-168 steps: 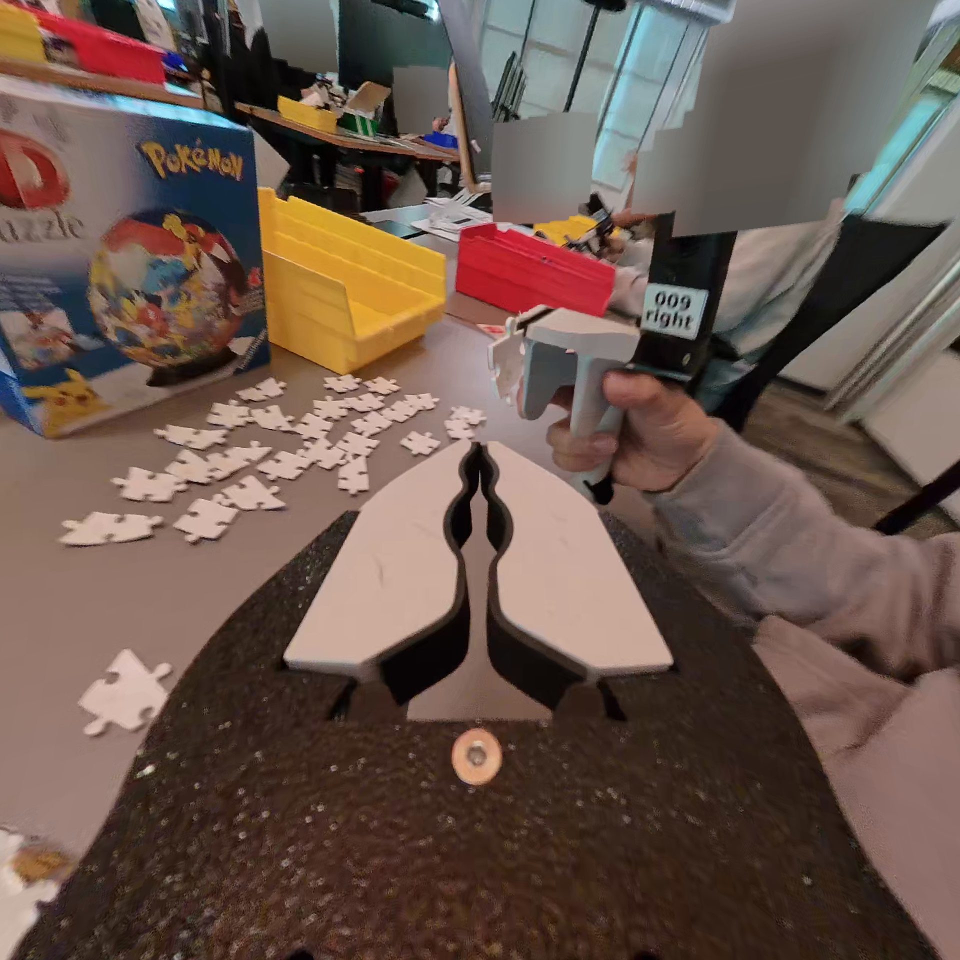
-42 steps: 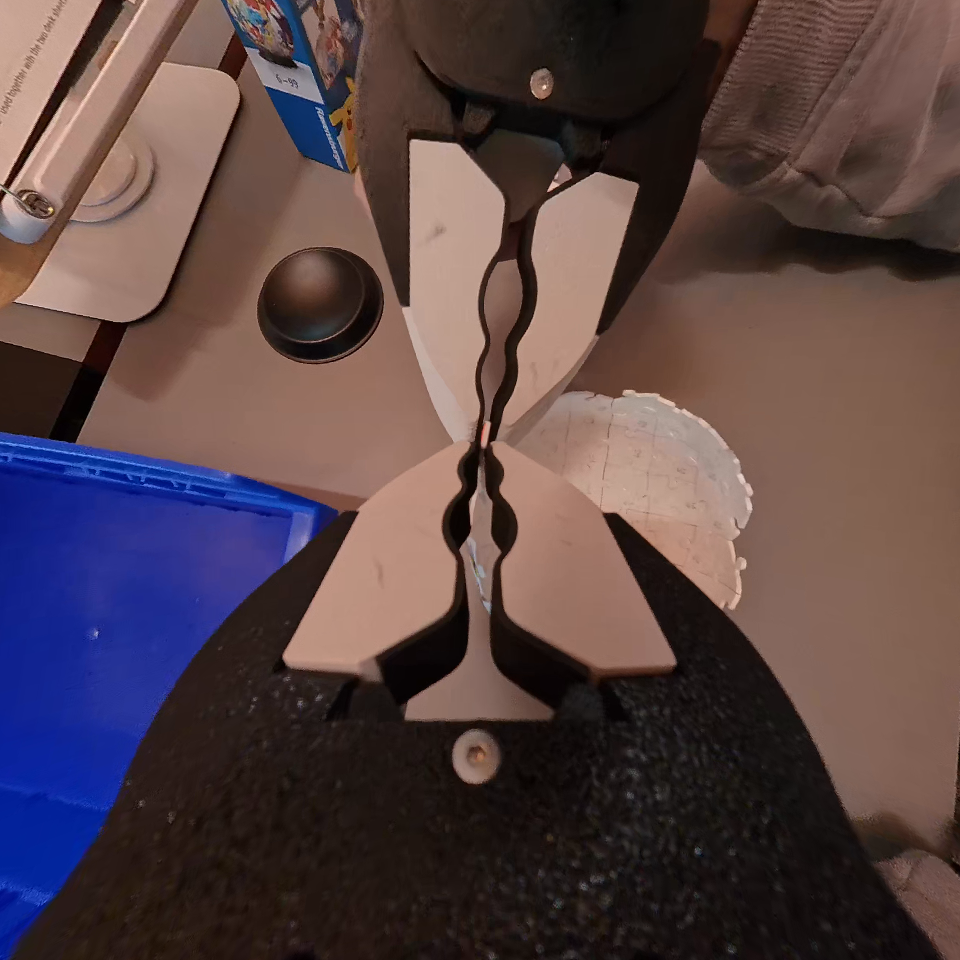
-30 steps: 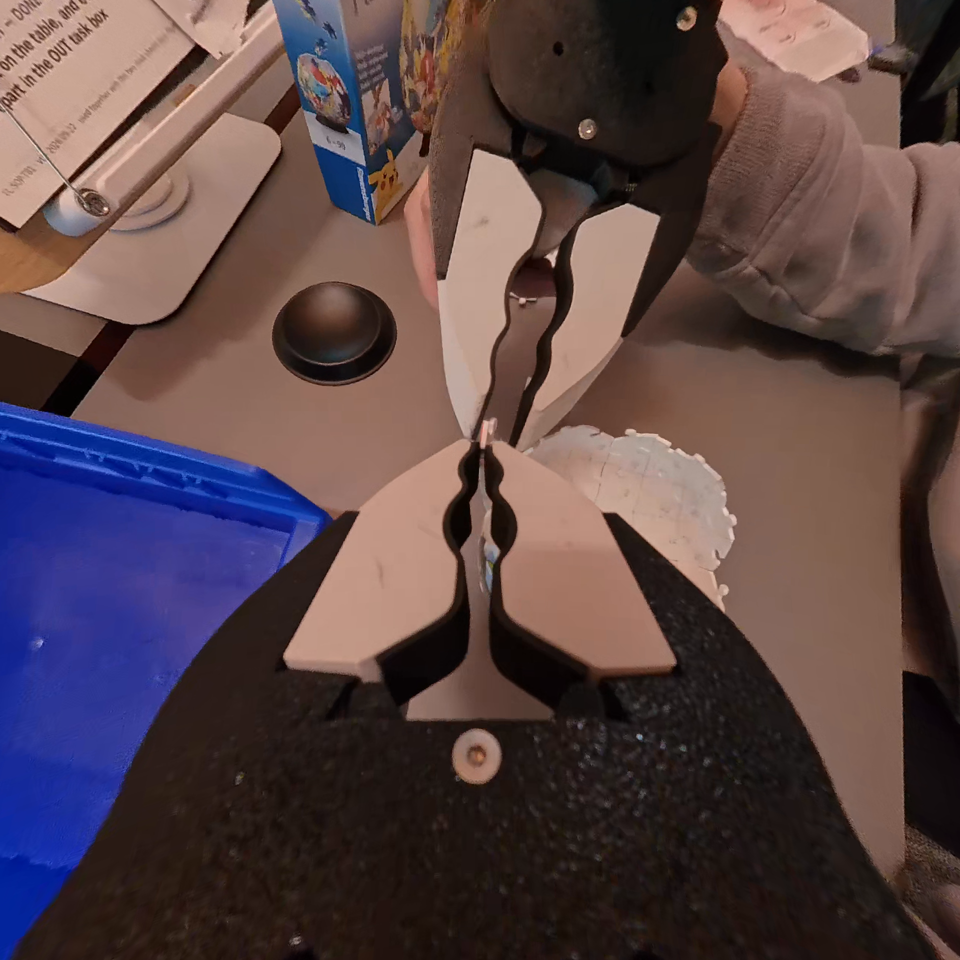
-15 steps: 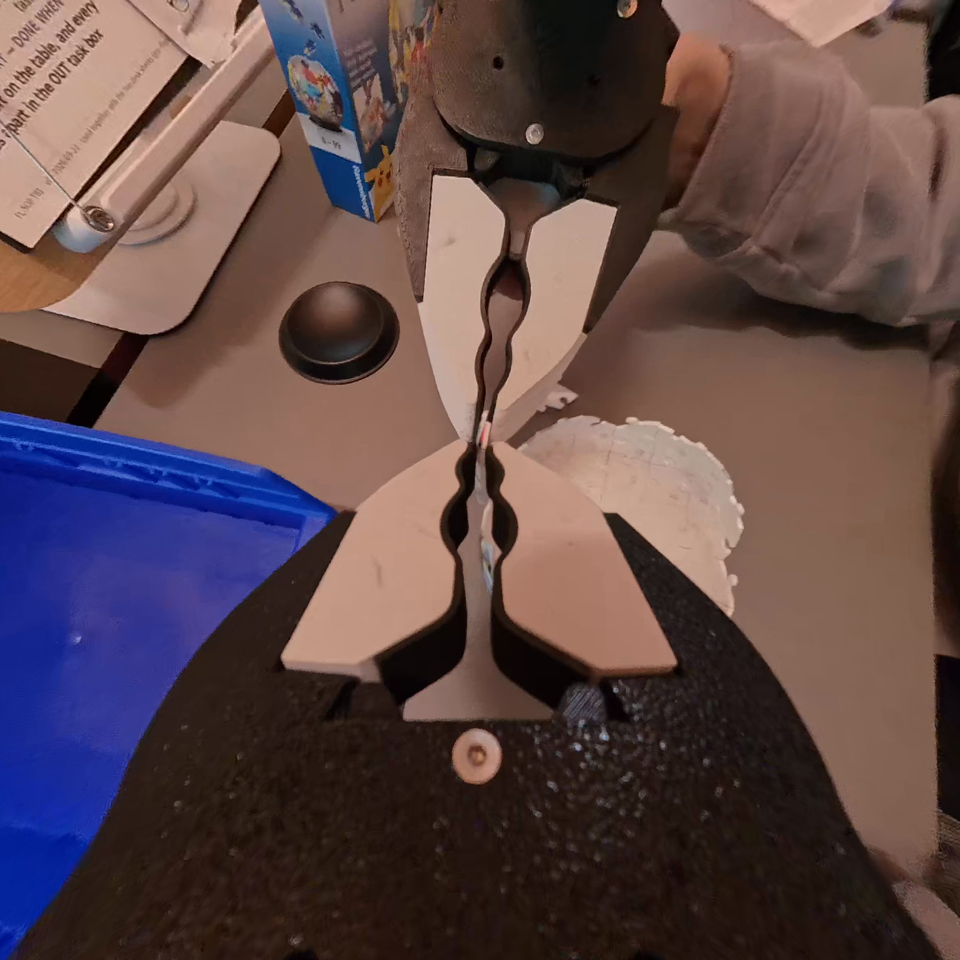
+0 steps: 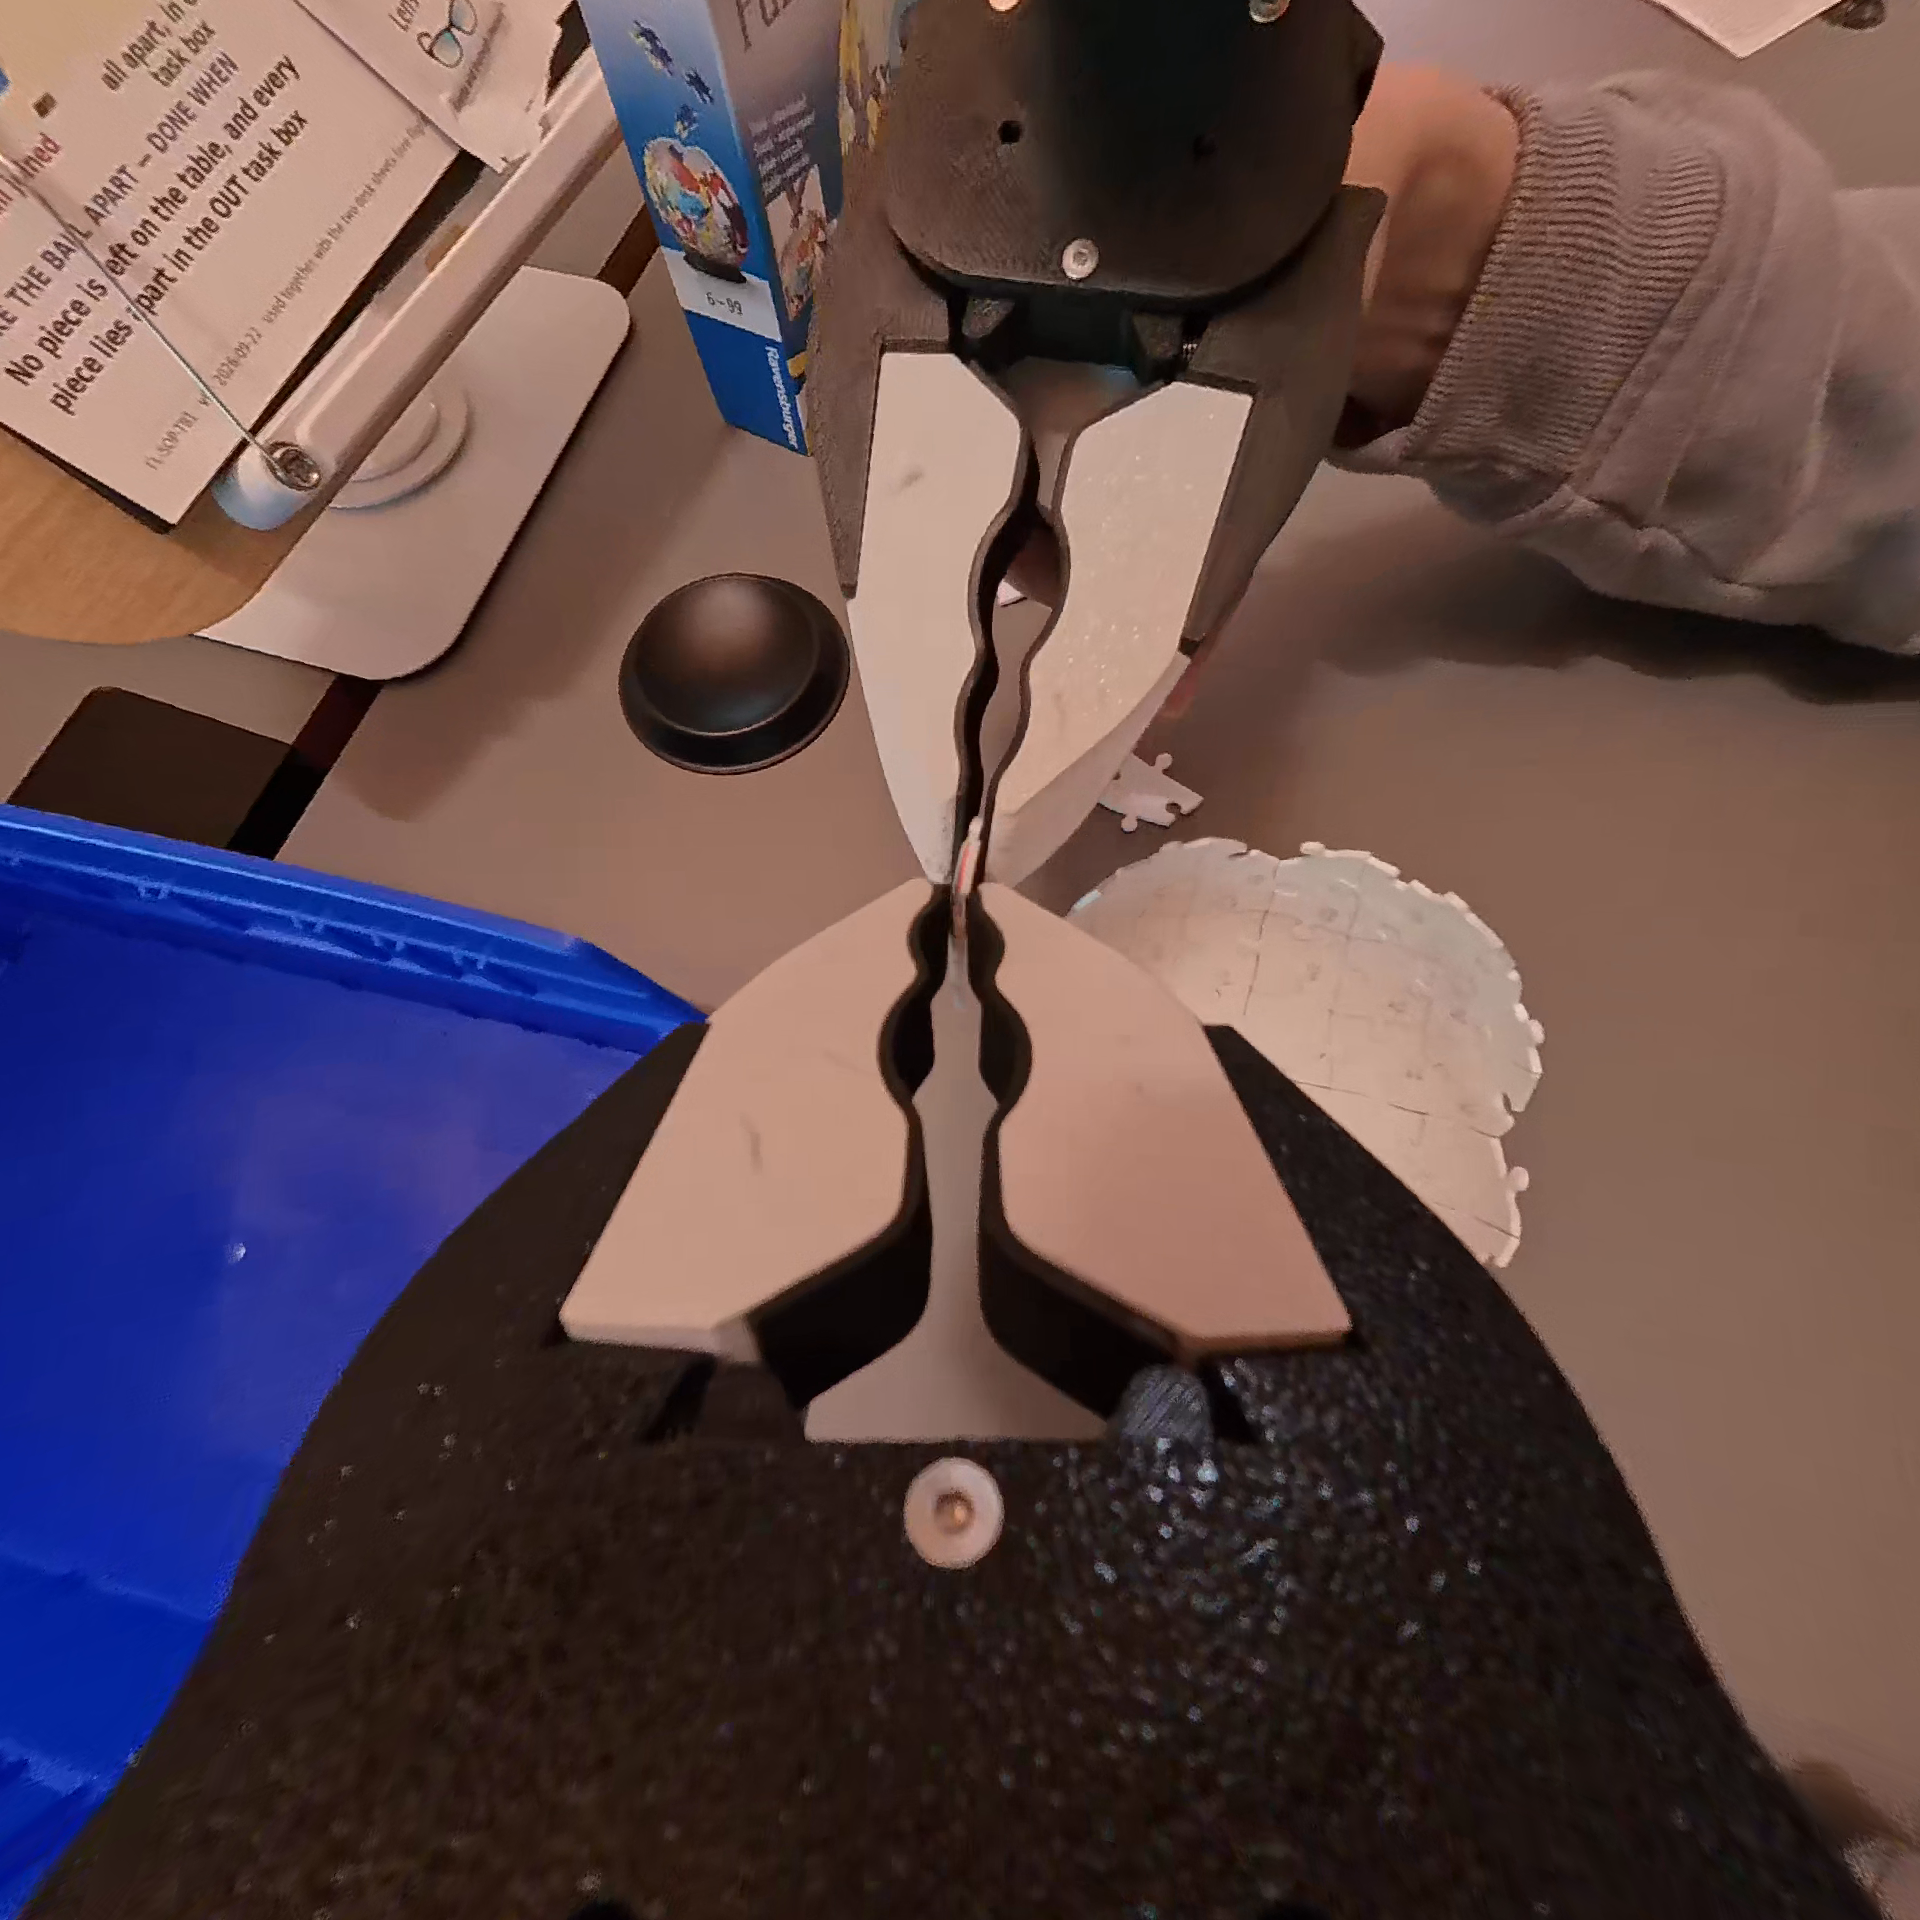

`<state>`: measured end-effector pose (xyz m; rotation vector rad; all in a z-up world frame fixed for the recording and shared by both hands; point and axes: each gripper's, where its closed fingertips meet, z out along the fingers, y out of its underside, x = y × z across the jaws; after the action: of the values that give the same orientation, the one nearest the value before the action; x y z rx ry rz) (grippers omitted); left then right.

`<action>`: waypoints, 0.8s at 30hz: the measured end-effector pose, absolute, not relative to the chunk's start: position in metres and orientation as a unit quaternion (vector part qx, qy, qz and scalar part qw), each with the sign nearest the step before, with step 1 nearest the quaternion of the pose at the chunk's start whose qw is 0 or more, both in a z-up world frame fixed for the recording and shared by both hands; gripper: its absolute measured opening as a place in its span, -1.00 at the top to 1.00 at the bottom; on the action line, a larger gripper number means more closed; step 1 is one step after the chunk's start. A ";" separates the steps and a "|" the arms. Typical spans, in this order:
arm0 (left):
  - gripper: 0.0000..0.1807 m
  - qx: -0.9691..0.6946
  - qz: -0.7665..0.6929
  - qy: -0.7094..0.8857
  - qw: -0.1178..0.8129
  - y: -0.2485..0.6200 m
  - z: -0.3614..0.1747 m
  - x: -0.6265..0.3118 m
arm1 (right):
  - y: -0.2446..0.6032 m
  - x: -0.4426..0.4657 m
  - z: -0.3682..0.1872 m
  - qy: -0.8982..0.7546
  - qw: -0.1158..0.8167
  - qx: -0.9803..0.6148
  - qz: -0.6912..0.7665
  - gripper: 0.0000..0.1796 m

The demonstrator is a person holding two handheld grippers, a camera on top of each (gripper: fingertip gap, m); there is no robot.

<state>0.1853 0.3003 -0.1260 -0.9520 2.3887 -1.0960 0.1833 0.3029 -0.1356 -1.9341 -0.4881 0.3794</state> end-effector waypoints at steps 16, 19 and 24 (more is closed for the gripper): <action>0.98 -0.326 -0.344 0.865 0.166 0.300 -0.134 0.181 | 0.282 0.192 -0.141 -0.229 0.482 -0.841 0.088 0.56; 0.98 -0.314 -0.331 0.875 0.160 0.297 -0.138 0.178 | 0.276 0.191 -0.138 -0.223 0.489 -0.839 0.081 0.47; 0.98 -0.300 -0.313 0.890 0.143 0.292 -0.150 0.174 | 0.287 0.186 -0.147 -0.206 0.488 -0.841 0.110 0.51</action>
<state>0.1745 0.2923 -0.1502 -0.8649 2.5671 -0.9025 0.1864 0.2868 -0.1471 -2.0447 -0.4999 0.2679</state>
